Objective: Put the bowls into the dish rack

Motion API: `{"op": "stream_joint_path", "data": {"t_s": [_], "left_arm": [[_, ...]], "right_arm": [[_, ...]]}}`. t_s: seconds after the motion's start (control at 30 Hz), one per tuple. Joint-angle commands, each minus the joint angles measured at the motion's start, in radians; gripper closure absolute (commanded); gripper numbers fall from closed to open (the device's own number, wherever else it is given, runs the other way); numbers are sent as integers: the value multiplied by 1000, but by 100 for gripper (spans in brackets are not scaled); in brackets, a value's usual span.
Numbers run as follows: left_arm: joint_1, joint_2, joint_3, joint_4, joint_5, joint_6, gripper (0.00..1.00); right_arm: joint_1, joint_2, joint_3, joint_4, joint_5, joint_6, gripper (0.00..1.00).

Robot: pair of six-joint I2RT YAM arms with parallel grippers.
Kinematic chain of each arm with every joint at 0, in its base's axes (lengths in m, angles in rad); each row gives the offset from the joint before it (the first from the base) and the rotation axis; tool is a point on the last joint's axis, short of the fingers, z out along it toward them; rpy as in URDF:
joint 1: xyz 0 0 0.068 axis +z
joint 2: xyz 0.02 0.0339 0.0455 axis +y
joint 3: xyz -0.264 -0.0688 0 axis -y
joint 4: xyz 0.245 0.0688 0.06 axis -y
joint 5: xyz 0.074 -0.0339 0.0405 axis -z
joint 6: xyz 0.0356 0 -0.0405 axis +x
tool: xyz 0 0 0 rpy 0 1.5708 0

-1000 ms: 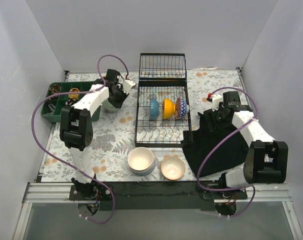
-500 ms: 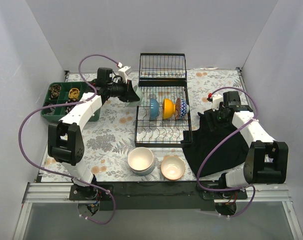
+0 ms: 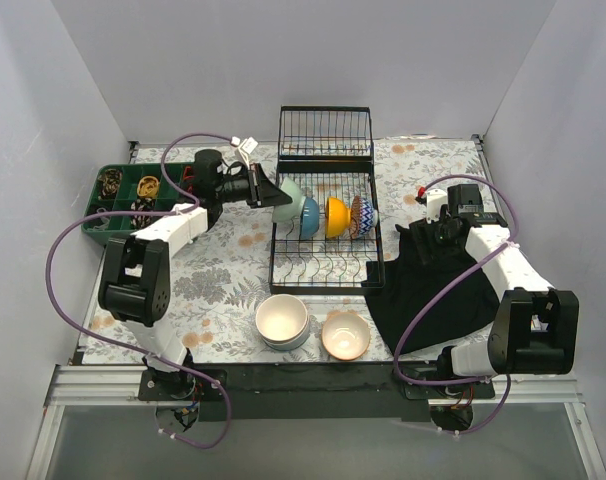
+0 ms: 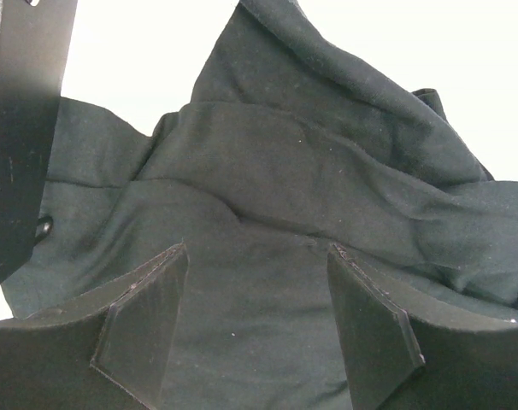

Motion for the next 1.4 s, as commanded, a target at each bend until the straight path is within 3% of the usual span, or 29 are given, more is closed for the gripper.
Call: {"op": "stream_joint_path", "data": {"t_s": [0.0, 0.4, 0.6, 0.73, 1.03, 1.23, 1.37], "left_arm": [[21, 7, -40, 245, 50, -169, 100], [64, 84, -254, 598, 27, -509, 100], [75, 156, -243, 697, 37, -603, 100], [70, 182, -197, 715, 40, -657, 100], [69, 204, -214, 683, -15, -620, 100], [69, 251, -143, 590, -49, -579, 84], [69, 273, -85, 521, -64, -544, 79]], "right_arm": [[5, -28, 0, -8, 9, -6, 26], [3, -5, 17, -31, 16, -6, 26], [3, 29, 48, -34, 21, -8, 26], [3, 47, 62, -39, 23, -8, 26], [3, 73, 75, -38, 20, -9, 26], [5, 77, 69, -25, 20, -9, 26], [5, 75, 60, -21, 17, -9, 26]]}}
